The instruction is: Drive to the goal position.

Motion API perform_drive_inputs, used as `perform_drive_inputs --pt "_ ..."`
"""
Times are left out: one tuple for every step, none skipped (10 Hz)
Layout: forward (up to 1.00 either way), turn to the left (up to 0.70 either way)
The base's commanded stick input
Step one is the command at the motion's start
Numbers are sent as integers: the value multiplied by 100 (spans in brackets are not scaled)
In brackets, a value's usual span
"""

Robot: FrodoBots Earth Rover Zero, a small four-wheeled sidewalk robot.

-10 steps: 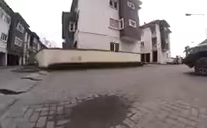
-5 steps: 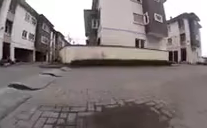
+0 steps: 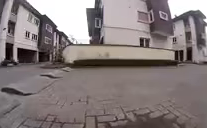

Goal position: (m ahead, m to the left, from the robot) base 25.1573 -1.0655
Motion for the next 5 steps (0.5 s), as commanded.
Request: perform_drive_inputs --pt "70 -29" --pt "70 -34" --pt "70 -32" --pt "70 -30" --pt "70 -28"
